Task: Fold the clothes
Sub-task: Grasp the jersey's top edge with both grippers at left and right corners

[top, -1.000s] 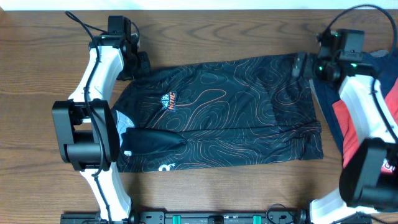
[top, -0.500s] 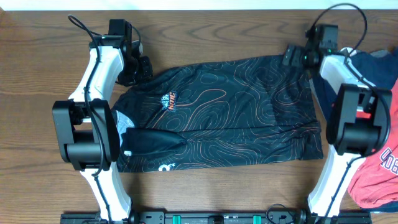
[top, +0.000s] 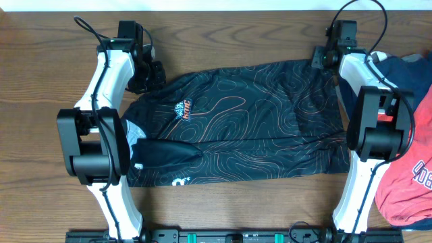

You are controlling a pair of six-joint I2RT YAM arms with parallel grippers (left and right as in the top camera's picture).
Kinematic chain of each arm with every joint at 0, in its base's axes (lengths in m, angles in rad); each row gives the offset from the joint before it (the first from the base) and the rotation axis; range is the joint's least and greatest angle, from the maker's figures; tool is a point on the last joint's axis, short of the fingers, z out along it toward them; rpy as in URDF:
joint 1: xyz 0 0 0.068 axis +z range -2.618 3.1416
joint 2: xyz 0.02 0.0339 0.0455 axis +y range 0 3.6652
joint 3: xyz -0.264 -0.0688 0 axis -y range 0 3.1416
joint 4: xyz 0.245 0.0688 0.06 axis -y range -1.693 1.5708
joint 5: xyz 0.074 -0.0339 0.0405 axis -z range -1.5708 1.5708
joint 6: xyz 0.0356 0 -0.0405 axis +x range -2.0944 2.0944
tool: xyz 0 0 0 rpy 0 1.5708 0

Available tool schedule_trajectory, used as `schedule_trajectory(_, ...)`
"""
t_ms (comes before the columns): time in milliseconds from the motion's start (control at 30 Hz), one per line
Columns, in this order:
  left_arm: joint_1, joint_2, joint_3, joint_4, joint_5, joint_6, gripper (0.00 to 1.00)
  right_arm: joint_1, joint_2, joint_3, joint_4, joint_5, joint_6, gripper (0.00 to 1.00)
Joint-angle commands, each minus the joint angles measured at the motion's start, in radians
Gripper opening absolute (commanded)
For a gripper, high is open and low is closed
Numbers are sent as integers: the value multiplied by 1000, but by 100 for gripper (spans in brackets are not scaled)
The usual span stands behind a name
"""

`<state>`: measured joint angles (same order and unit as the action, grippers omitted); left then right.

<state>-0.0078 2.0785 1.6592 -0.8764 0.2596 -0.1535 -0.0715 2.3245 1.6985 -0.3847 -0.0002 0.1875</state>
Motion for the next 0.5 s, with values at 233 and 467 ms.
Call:
schedule_trajectory(233,3,1,-4,-10,6,-1,6,11,54,-8,-97,161,142,1)
schedule_trajectory(467,4,-54,-4,-29,21,-56,6,10,13,40,-238,161,141,1)
